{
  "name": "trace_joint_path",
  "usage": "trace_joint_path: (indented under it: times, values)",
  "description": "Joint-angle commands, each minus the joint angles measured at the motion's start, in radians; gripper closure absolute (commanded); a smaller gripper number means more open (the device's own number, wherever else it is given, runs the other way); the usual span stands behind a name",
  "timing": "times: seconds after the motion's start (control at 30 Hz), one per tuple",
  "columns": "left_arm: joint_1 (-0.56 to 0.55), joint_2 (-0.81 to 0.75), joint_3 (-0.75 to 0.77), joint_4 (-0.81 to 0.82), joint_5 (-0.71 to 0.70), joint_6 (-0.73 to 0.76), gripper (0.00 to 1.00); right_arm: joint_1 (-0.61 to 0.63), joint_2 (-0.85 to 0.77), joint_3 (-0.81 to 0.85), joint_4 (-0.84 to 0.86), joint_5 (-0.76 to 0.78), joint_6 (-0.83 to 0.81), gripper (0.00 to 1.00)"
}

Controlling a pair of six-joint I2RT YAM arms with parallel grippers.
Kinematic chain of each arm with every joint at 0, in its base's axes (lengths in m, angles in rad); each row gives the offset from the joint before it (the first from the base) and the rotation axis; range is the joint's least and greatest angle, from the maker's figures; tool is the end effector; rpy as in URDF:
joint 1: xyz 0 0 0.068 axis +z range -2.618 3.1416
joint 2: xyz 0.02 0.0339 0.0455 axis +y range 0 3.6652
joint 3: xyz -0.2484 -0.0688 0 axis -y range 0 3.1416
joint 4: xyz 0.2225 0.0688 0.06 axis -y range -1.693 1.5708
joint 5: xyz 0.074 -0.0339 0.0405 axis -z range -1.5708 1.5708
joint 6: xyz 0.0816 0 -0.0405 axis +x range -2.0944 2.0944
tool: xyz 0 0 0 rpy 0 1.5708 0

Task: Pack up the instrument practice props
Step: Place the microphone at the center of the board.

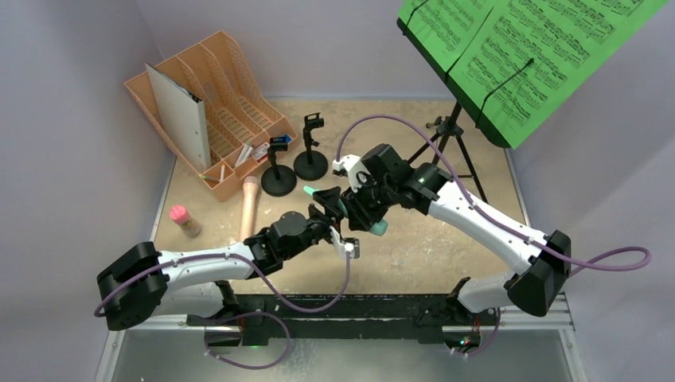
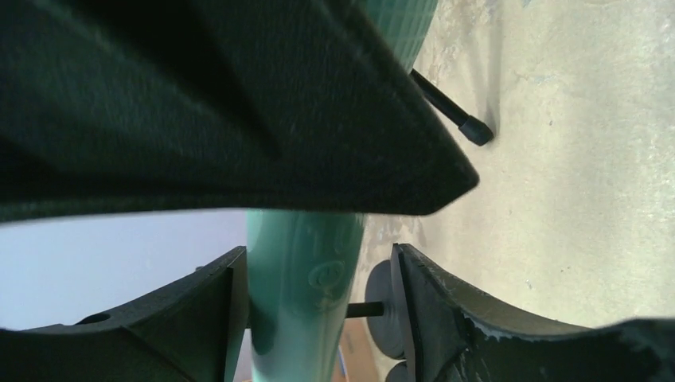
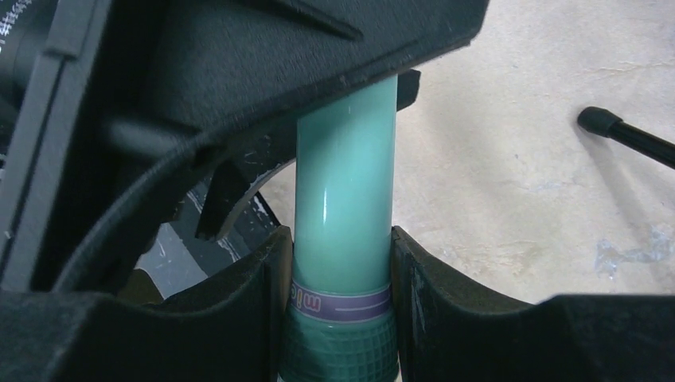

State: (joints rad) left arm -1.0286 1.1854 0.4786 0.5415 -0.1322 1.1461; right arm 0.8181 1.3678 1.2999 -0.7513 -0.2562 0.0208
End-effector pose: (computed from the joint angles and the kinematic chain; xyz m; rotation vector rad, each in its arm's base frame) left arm 0.1576 -0.2408 0.2193 1.4919 0.8932 0.2011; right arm 0.1903 0.2334 0.2898 -1.0739 2.2264 0.6871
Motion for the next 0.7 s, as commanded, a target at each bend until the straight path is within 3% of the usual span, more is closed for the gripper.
trace_joint_path:
  times: [0.0,0.07,0.27,0.4,0.43,0.6,0.67]
  values:
    - [-0.043,-0.017,0.014,0.002,-0.097,0.073,0.39,0.012,0.005,0.030,0.003,-0.048,-0.016,1.00]
    - [-0.055,-0.006,0.014,-0.002,-0.104,0.070,0.44,0.019,0.010,0.033,0.001,-0.053,-0.017,1.00]
    - [-0.062,0.019,0.012,-0.002,-0.130,0.072,0.83,0.034,0.000,0.028,0.007,-0.050,-0.046,1.00]
    - [-0.064,0.004,0.006,0.007,-0.126,0.065,1.00,0.035,-0.015,0.034,0.013,-0.025,-0.041,1.00]
    - [-0.064,0.001,0.006,0.009,-0.131,0.060,1.00,0.035,-0.019,0.037,0.013,-0.022,-0.038,0.97]
    - [-0.064,0.037,0.020,0.070,-0.254,0.011,1.00,0.035,-0.073,0.040,0.040,0.091,-0.036,0.58]
    - [-0.064,0.064,0.029,0.095,-0.302,-0.013,1.00,0.034,-0.115,0.030,0.071,0.144,-0.030,0.47]
